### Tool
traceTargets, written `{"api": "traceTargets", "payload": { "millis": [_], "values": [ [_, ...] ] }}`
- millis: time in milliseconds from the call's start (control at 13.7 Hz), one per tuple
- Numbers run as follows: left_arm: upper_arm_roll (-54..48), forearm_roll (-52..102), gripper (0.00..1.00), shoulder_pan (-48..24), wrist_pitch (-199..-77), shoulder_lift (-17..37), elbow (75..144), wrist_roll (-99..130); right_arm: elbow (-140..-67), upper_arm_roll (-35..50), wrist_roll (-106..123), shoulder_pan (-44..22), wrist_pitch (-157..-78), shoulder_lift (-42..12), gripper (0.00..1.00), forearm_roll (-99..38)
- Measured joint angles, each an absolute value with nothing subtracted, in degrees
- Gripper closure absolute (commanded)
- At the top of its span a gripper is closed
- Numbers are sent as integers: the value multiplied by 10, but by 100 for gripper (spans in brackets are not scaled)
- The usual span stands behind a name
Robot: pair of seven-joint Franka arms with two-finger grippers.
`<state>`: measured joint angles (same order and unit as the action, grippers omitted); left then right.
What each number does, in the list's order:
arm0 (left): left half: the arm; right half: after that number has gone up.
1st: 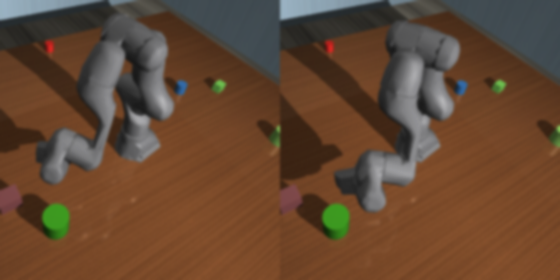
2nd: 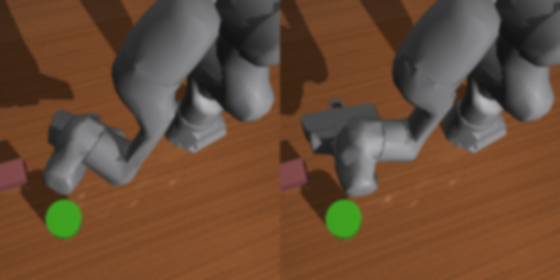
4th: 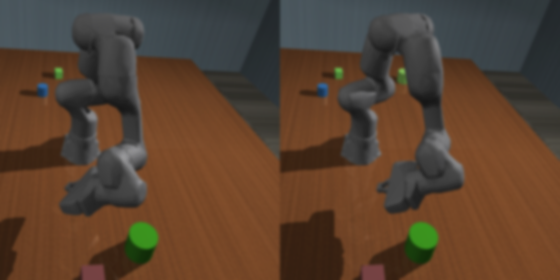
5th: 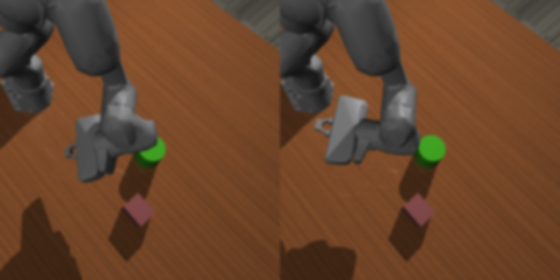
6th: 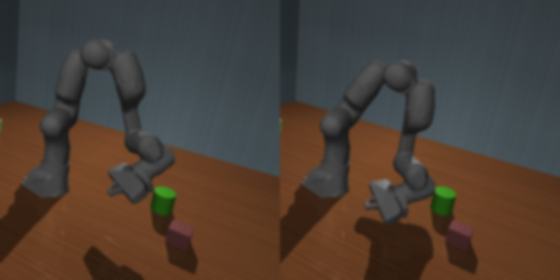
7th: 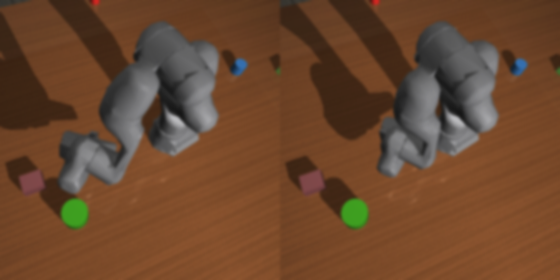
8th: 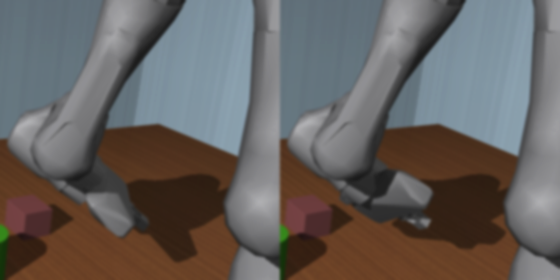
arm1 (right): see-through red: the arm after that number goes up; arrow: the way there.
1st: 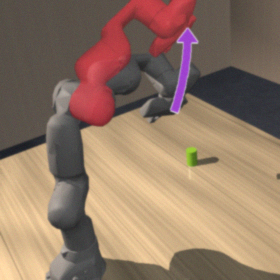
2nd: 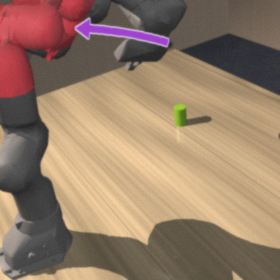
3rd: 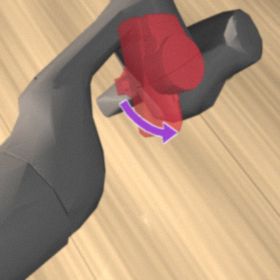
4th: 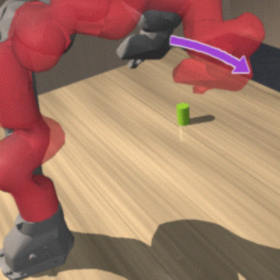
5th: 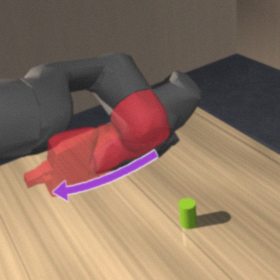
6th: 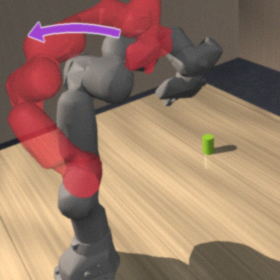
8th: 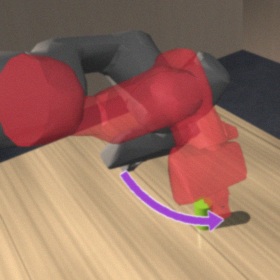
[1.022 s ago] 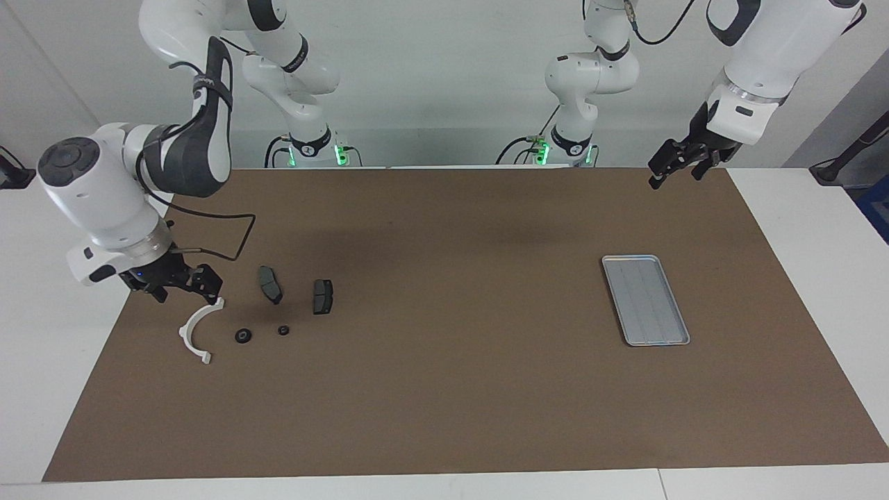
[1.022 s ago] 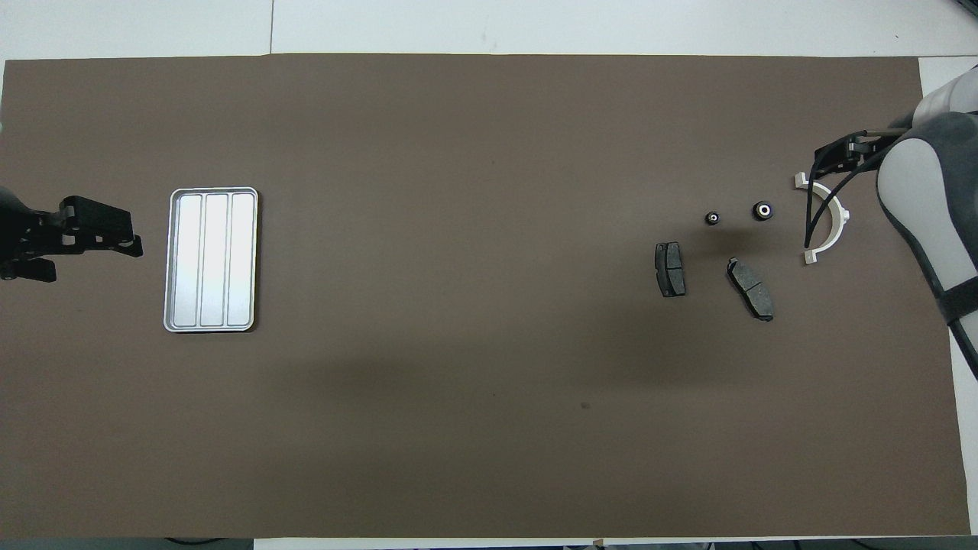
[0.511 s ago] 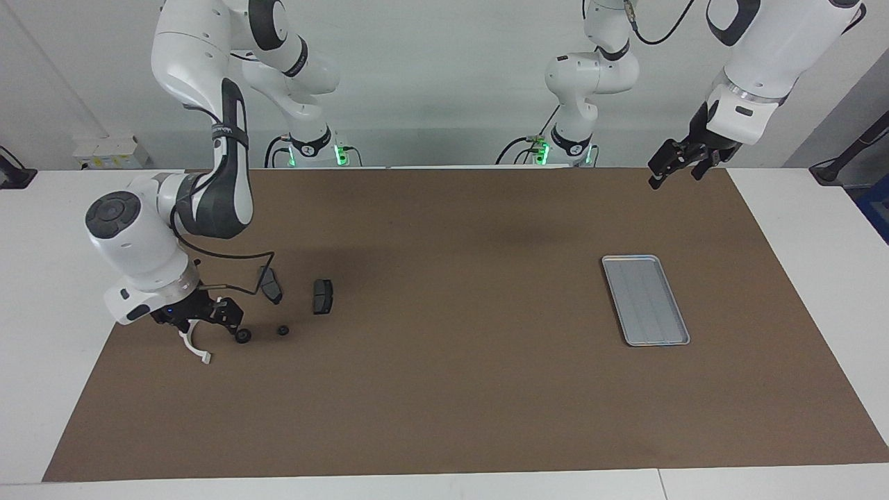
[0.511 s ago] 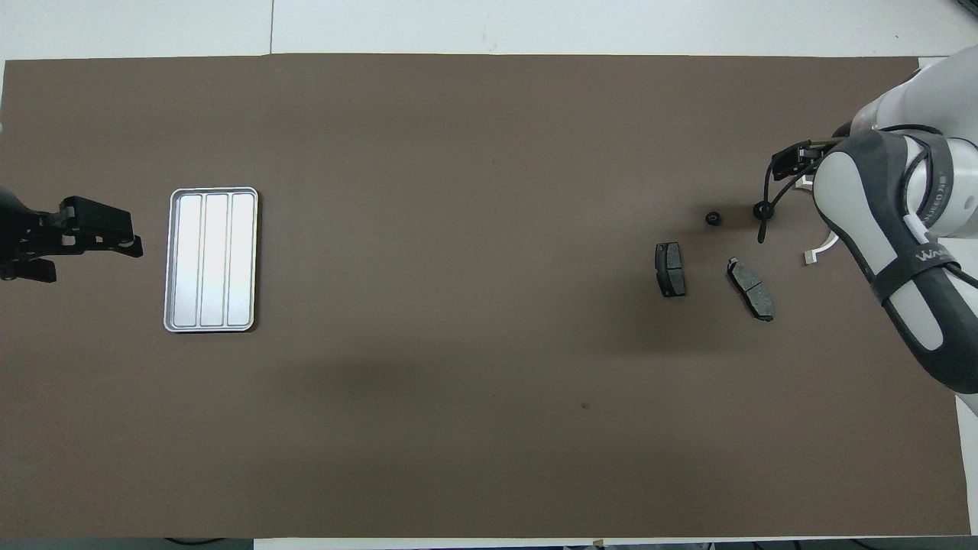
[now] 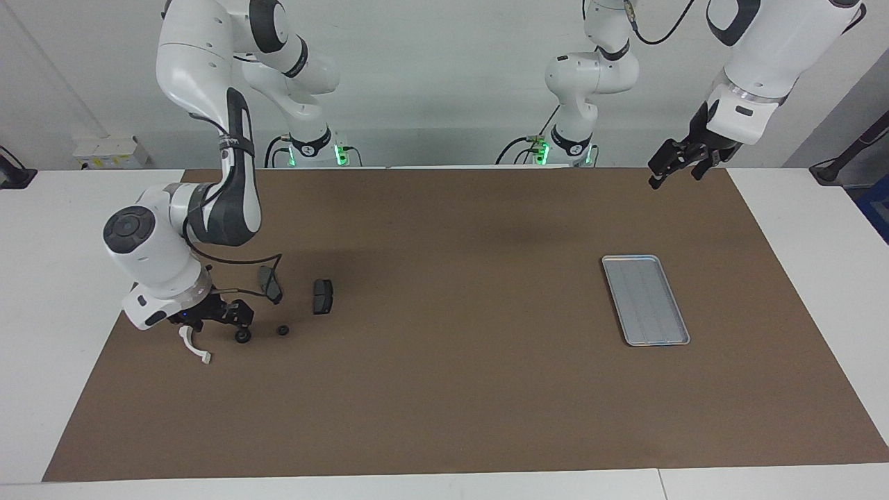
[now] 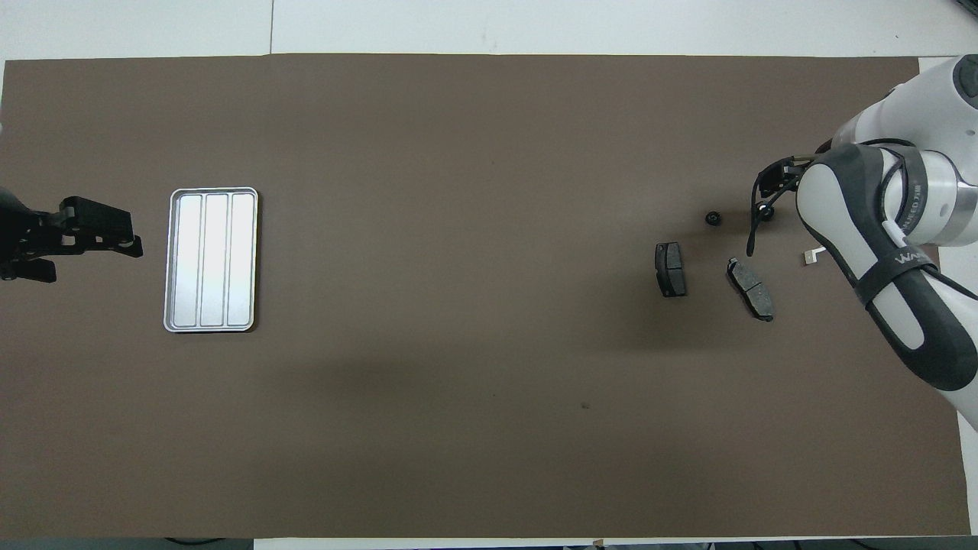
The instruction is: Pick bearing gear from pile to tray
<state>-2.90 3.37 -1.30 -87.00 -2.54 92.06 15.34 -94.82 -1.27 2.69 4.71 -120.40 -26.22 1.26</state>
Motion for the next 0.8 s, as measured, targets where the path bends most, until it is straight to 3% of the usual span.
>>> {"api": "traceTargets", "payload": {
  "millis": [803],
  "values": [
    [-29, 34, 0, -13, -870, -25, 921, 153, -989, -12, 27, 31, -1270, -274, 4, 12]
  ]
}}
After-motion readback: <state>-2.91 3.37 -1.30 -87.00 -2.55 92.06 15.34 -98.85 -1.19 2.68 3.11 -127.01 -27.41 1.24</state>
